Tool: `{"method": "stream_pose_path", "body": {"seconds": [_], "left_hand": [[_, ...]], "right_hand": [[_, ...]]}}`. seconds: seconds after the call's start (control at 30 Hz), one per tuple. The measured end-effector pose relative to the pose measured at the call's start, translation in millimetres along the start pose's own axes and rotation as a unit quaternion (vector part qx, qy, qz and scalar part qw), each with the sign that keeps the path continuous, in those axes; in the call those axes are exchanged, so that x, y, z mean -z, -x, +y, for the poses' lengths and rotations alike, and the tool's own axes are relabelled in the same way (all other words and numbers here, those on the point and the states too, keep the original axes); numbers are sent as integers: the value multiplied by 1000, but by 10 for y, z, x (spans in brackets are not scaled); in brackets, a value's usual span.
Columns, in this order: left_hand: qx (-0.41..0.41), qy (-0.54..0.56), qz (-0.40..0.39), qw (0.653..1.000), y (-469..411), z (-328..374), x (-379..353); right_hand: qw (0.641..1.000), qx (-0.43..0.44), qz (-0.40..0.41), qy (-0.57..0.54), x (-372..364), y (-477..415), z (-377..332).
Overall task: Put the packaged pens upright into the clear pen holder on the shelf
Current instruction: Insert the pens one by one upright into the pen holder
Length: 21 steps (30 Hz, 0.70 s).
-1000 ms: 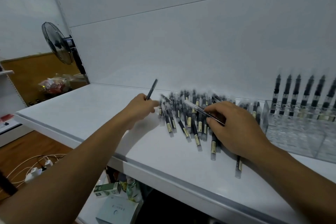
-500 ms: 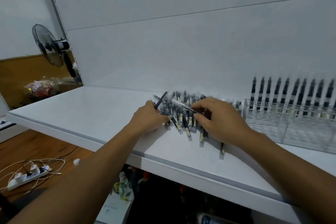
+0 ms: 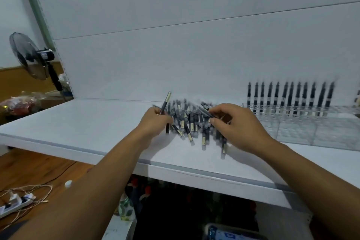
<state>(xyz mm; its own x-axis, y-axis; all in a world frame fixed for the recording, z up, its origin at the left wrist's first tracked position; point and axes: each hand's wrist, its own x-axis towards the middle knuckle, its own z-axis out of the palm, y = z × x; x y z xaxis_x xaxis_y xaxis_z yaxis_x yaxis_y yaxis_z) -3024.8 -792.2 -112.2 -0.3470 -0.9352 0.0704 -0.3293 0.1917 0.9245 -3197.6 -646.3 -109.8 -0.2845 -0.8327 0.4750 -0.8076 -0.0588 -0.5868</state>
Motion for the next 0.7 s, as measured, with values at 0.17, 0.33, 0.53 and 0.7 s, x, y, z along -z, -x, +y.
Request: {"method": "stream_pose_path", "body": {"seconds": [0.17,0.33,0.53,0.7], "left_hand": [[-73,66,-45,994,128,185,-127],[-106,126,-125,978,270,460,-438],[-163,161,-193,954,203,795,-971],[-196,186,-261,927,53,1027,-1499]], "right_hand": [[998,-27,35,-48,205,103,6],[996,-48,68,-45,513,201,79],[989,-57,121,-56,929,239,393],[977,-72,183,-83,1328,231,773]]}}
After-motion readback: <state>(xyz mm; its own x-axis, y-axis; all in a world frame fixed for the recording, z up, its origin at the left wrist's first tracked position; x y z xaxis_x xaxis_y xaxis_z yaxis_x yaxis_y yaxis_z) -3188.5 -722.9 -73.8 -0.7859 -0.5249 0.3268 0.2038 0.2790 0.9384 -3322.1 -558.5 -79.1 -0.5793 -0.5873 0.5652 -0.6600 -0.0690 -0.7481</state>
